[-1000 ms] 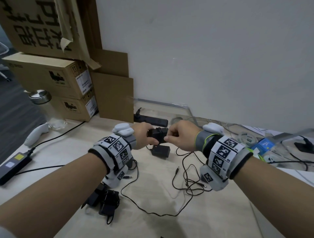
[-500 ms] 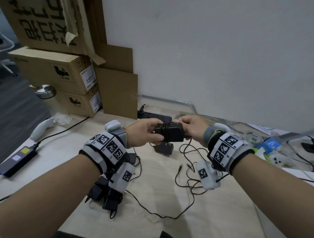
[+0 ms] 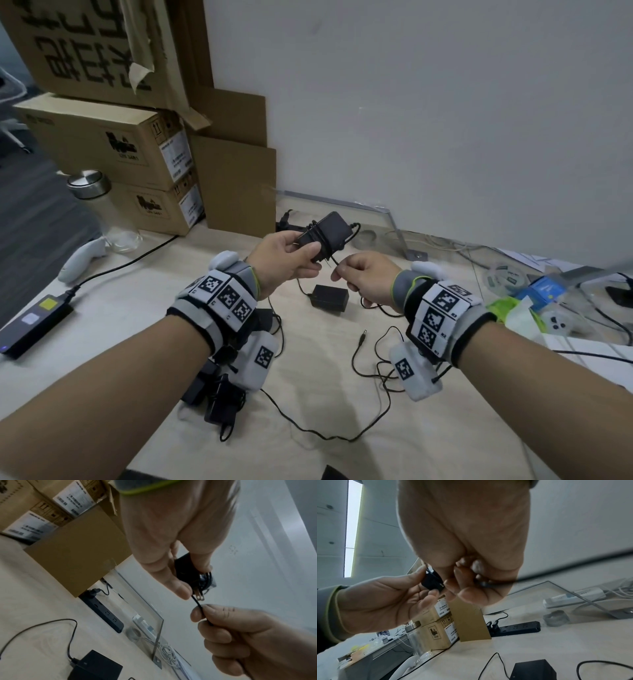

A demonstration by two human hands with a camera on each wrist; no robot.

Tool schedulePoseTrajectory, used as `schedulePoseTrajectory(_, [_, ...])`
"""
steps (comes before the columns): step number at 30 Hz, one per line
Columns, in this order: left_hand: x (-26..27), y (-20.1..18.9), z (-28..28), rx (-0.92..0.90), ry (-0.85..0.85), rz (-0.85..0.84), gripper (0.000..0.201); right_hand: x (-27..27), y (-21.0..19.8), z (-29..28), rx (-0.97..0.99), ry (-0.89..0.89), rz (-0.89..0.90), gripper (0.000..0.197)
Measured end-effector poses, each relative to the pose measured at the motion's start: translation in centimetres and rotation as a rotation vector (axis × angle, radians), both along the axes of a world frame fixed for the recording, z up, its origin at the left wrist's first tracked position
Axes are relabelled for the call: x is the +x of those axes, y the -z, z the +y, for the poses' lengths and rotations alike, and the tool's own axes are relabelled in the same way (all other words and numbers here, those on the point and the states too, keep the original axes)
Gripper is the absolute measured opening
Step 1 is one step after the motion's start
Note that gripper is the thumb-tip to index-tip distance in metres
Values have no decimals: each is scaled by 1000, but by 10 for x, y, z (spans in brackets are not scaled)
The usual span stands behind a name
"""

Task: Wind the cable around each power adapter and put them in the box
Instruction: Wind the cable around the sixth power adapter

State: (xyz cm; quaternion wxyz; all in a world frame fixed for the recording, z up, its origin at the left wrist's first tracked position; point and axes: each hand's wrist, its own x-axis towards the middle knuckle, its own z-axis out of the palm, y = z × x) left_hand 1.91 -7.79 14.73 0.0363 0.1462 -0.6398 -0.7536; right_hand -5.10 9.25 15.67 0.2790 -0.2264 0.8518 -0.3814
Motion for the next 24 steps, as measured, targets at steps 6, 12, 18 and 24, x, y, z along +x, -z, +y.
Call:
schedulePoseTrajectory(6, [-5, -1, 1, -219, -68, 7, 18, 1, -9, -1, 99, -70, 113, 24])
schedulePoseTrajectory(12, [-9, 12, -10, -824, -69, -71, 25, 1, -24, -7, 242, -178, 265, 25])
schedulePoseTrajectory(18, [1, 15, -10, -1207, 322, -119, 28, -11, -39, -12, 289, -223, 418, 25])
schedulePoseTrajectory(24, [17, 1, -6, -865, 477, 4, 34, -32, -30, -1, 155, -158, 290, 28])
